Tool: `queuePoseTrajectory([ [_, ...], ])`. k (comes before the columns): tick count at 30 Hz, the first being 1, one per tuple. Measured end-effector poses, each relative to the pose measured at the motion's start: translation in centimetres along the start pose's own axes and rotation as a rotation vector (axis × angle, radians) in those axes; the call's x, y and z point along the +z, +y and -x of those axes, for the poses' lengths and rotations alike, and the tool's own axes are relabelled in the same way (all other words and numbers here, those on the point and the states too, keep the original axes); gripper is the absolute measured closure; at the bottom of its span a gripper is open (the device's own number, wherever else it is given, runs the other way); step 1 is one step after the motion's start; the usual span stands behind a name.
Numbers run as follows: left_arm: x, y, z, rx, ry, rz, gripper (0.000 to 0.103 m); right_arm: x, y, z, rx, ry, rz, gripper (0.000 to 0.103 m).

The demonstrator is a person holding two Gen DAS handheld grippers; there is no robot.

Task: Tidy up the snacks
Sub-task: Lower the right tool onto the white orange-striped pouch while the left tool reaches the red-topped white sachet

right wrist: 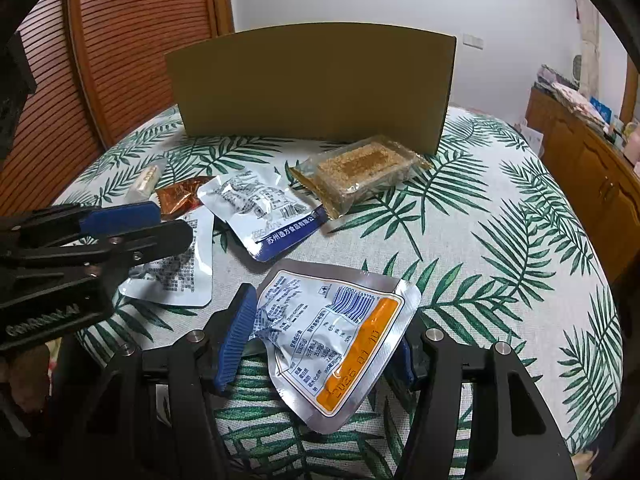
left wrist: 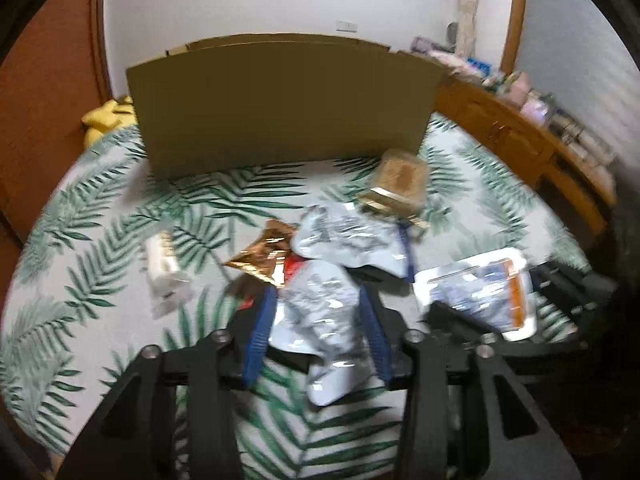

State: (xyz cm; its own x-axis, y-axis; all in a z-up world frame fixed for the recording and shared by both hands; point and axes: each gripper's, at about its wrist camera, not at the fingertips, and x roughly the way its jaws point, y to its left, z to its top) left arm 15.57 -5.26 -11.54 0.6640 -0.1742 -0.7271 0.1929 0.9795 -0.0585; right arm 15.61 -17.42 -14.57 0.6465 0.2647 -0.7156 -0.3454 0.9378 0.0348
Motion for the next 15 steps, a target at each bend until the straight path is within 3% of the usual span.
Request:
queuePoseTrajectory([
  [5, -0.2, 0.7, -0.4, -0.011, 0.006, 0.017, 0.045, -0.1, 0.0, 0.1, 0.002, -0.008, -0.001, 0.042],
  [7, -0.3, 0.9, -0.8, -0.003, 0.019, 0.035, 0.034, -0.1, 0.0, 0.1, 0.001, -0.010, -0.002, 0.042],
  [11, -0.4, 1.4, -1.0, -0.025, 0.033, 0.080, 0.033, -0.1, 0.0, 0.1, 0.004, -0.011, -0.002, 0.042],
  [15, -0.6, 0.7, -1.0, -0.010, 0.044, 0.037, 0.027, -0.1, 0.0, 0.2, 0.004, -0.012, -0.004, 0.042],
])
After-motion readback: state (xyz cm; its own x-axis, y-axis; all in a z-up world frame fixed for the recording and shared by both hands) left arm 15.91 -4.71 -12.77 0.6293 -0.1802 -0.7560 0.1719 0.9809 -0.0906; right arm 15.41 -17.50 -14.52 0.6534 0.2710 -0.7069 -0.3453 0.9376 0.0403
